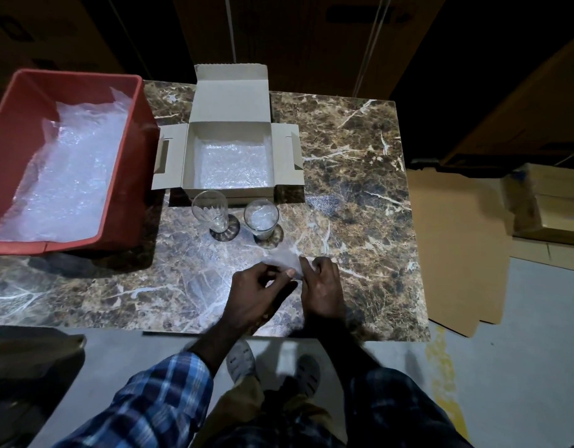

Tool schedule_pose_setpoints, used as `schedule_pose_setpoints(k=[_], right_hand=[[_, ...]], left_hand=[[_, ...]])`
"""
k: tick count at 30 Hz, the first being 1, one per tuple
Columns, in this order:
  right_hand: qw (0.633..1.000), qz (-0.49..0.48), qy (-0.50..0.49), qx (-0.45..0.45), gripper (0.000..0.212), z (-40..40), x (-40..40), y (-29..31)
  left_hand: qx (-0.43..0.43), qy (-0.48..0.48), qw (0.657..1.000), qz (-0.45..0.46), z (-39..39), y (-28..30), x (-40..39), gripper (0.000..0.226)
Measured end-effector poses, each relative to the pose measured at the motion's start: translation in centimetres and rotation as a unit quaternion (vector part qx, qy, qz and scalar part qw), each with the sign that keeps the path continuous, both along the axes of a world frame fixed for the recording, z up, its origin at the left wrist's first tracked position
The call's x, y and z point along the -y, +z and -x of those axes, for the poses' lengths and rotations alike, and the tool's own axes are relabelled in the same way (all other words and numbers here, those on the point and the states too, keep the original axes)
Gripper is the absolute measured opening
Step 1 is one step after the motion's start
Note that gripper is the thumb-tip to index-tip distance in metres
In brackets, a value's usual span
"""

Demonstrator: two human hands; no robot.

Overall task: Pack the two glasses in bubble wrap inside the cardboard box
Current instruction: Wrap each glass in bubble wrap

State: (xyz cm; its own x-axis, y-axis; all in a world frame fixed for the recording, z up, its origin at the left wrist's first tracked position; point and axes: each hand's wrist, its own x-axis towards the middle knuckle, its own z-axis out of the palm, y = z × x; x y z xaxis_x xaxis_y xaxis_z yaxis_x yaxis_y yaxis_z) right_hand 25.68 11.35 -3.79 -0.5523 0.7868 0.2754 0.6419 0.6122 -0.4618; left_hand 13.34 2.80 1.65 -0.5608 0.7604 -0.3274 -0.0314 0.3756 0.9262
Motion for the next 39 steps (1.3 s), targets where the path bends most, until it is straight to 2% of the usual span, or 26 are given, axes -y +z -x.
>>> schedule_pose_setpoints(k=[1, 4, 6, 8, 11, 14, 16, 22, 26, 30, 35, 39], right_hand=[[1.0, -0.013, 0.009, 0.002, 0.044, 0.0, -0.1, 0.0], [0.999, -0.033, 0.022, -0.01, 0.043, -0.3, -0.3, -0.1], [0.999, -0.032, 0.017, -0.012, 0.046, -0.4, -0.3, -0.3], [1.0, -0.015, 0.0, -0.013, 0.048, -0.5, -0.2, -0.5], [0.998, 0.041, -0.035, -0.04, 0.041, -0.2, -0.2, -0.2], [0.994, 0.068, -0.052, -0.063, 0.044, -0.1, -0.6, 0.0], [0.996, 0.062, -0.049, -0.035, 0.044, -0.4, -0.9, -0.1], [0.993, -0.017, -0.031, 0.115, 0.038, -1.4, -0.7, -0.7], [0.985, -0.067, -0.015, 0.16, 0.045, -1.5, -0.6, 0.2], [0.977, -0.074, -0.005, 0.198, 0.051, -1.5, -0.2, 1.0], [0.98, -0.072, 0.0, 0.185, 0.046, -0.9, 0.2, 0.8], [0.983, -0.117, 0.09, 0.112, 0.04, -1.0, 0.4, -1.3]], left_hand=[[0.009, 0.009, 1.0, 0.003, -0.1, 0.0, -0.1, 0.018], [-0.063, 0.038, 0.997, 0.035, -0.2, 0.2, -0.6, 0.027], [-0.04, 0.077, 0.996, 0.034, -0.3, 0.3, -0.9, 0.03], [-0.018, 0.085, 0.996, 0.035, -0.1, 0.0, -1.0, 0.024], [0.011, 0.09, 0.995, 0.03, 0.4, -0.6, -0.9, 0.02], [-0.066, 0.076, 0.994, 0.042, 0.8, -1.1, -0.8, 0.013], [-0.101, 0.081, 0.991, 0.039, 0.9, -1.4, -0.8, 0.002], [-0.242, 0.078, 0.966, 0.057, 1.0, -2.1, -0.1, 0.013], [-0.29, 0.061, 0.953, 0.062, 0.8, -2.3, 0.1, 0.012], [-0.291, 0.057, 0.953, 0.067, 1.1, -2.2, -0.1, 0.009], [-0.288, 0.038, 0.955, 0.06, 1.4, -2.5, 0.3, 0.01], [-0.296, 0.03, 0.954, 0.045, 1.5, -2.3, 0.4, 0.015]])
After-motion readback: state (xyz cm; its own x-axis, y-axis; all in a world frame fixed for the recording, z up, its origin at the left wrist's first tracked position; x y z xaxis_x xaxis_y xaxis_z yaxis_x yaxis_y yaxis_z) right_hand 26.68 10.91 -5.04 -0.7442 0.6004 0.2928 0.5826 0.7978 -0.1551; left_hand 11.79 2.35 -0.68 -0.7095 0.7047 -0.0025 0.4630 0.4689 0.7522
